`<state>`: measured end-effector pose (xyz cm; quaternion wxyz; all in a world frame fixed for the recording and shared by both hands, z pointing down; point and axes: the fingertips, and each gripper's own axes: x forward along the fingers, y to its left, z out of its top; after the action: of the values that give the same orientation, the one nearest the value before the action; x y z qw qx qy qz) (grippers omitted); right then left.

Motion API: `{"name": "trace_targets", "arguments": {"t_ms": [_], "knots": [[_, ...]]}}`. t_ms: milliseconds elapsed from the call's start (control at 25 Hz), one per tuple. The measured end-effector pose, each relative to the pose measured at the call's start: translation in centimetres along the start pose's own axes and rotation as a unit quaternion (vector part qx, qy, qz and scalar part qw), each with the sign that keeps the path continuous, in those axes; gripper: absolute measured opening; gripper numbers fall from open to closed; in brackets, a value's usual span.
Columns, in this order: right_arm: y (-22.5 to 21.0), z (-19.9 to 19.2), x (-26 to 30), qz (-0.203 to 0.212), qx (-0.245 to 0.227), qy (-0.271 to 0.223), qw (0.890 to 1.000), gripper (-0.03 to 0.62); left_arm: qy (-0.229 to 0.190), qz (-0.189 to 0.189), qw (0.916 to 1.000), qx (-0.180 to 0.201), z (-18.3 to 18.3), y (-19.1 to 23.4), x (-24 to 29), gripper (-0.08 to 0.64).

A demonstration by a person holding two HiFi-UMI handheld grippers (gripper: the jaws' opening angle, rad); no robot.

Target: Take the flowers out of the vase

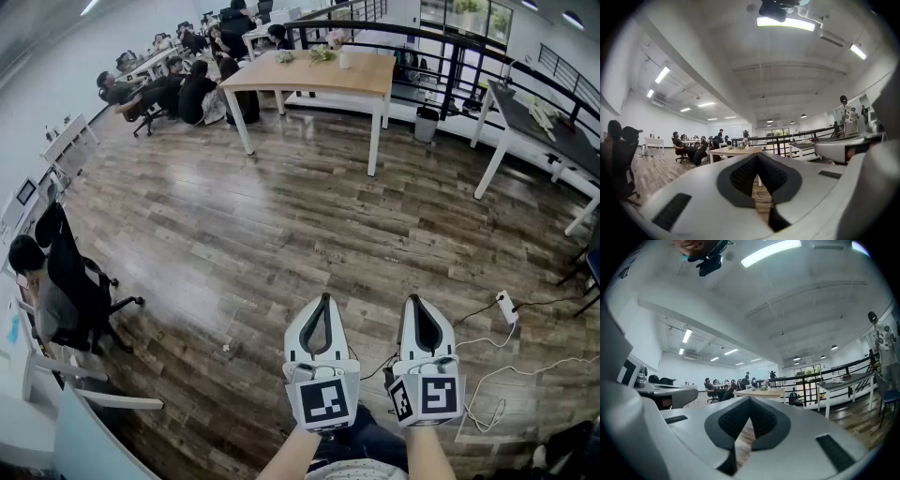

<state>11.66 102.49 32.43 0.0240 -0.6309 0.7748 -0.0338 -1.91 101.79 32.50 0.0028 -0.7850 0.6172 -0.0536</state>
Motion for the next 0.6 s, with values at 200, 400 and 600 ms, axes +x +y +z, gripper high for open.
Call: {"name": "trace_targets", "arguments": {"t_ms": [200,400,600], "knots": [[-0.3,-0.1,-0.1,0.003,0.0,0.002,1.0,-0.008,-0.001,-0.001,1.0,0.0,0.0,-0.6,0.0,0.02],[-0.9,-0.2,0.0,0.006,0.004,0.0,1.0,-0.008,0.002,0.001,1.0,-0.001,-0.1,-1.2,0.2,0.02],[-1.9,-0.1,0.0,0.011,0.006,-0.007,1.0,-0.008,0.004,0.01,0.9999,0.003,-0.3,-1.8,0.4,0.02]]}}
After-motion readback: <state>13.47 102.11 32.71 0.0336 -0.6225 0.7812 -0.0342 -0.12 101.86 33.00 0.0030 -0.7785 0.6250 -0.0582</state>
